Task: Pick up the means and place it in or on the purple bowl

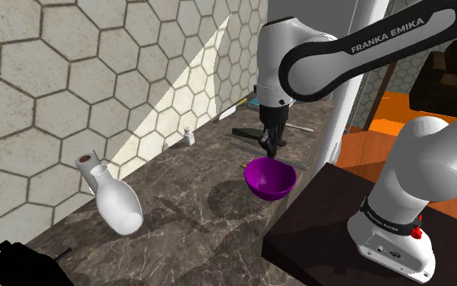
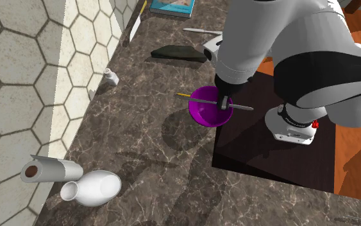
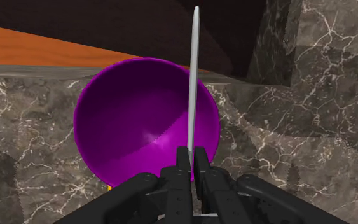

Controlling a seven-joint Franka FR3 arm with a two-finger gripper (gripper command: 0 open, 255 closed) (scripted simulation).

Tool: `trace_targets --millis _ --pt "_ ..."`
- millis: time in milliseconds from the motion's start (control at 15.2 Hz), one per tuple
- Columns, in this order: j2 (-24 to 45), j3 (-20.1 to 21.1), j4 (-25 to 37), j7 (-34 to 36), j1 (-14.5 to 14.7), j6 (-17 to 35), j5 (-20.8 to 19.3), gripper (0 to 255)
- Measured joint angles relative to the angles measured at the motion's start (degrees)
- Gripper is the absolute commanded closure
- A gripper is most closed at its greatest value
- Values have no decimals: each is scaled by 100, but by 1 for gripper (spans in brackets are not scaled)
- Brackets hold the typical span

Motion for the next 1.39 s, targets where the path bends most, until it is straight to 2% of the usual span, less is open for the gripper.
trace_targets --millis 330,1188,1386 --pt "-108 -44 -406 -108 10 286 29 255" --pt "630 120 -970 -121 -2 1583 114 255" --pt "677 132 -997 -118 -1 1659 119 255"
